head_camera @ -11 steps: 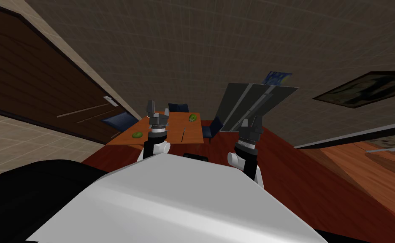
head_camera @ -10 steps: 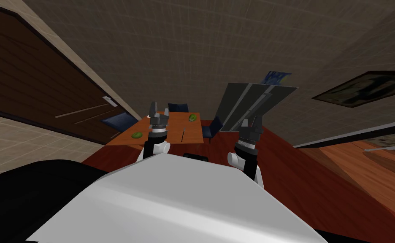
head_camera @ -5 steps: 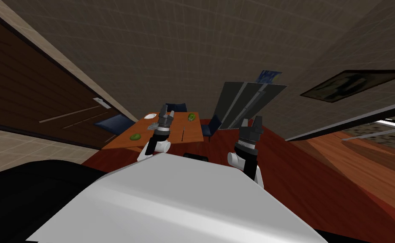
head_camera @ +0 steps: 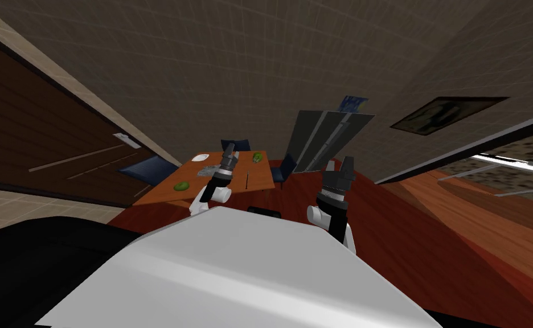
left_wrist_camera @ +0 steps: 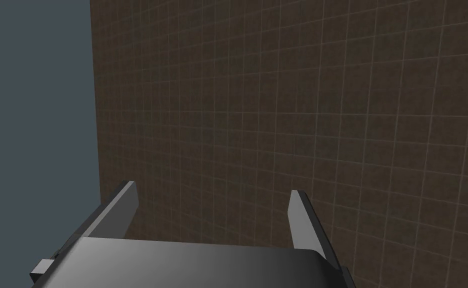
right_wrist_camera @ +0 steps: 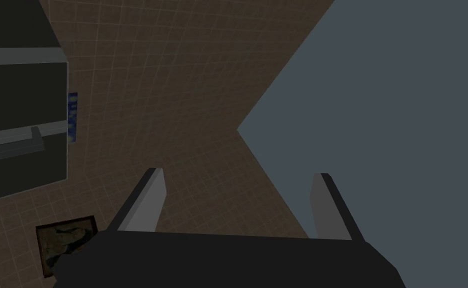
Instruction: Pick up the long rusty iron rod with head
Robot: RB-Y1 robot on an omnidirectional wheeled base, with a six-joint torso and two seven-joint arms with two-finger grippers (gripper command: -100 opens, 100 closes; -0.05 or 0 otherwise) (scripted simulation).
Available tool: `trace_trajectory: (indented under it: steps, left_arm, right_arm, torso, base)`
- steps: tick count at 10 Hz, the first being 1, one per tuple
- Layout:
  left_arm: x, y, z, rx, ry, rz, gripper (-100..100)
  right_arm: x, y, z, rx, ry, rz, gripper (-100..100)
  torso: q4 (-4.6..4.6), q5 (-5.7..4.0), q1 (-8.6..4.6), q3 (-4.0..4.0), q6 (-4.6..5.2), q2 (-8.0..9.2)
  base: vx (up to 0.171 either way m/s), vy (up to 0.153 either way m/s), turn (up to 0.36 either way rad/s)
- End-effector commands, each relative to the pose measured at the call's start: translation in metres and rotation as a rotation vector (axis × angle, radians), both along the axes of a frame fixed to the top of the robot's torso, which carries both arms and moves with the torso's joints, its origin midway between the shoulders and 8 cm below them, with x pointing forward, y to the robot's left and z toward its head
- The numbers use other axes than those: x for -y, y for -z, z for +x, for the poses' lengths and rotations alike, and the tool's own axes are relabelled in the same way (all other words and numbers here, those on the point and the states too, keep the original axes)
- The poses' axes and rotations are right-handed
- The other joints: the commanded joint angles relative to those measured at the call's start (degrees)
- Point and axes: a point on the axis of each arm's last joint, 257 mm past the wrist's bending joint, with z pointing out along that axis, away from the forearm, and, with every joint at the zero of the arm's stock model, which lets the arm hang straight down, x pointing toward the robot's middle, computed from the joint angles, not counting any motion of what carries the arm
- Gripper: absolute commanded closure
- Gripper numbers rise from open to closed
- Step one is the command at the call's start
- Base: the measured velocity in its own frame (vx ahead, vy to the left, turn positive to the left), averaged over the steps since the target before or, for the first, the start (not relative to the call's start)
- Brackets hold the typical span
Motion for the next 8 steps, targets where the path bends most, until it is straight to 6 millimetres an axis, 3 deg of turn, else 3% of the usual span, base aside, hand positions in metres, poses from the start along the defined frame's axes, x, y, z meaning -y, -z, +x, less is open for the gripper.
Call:
trace_trajectory:
  steps: [1, 4, 8]
  left_arm:
    - [0.001, 0.017, 0.018, -0.059, 0.006, 0.038, -100]
    - [0.001, 0.034, 0.032, -0.121, 0.005, 0.062, -100]
    - [-0.001, 0.08, 0.068, -0.269, 0.001, 0.142, -100]
  right_arm:
    - [0.0, 0.0, 0.0, 0.0, 0.0, 0.0, 0]
    - [0.0, 0.0, 0.0, 0.0, 0.0, 0.0, 0]
    - [0.0, 0.0, 0.0, 0.0, 0.0, 0.0, 0]
  torso:
    - [0.0, 0.0, 0.0, 0.0, 0.0, 0.0]
    - [0.01, 0.01, 0.03, 0.01, 0.0, 0.0]
    - [0.0, -0.02, -0.13, -0.02, -0.03, -0.06]
  base:
    - [-0.101, 0.078, -0.198]
    - [-0.064, 0.049, -0.101]
    - [-0.062, 0.019, -0.156]
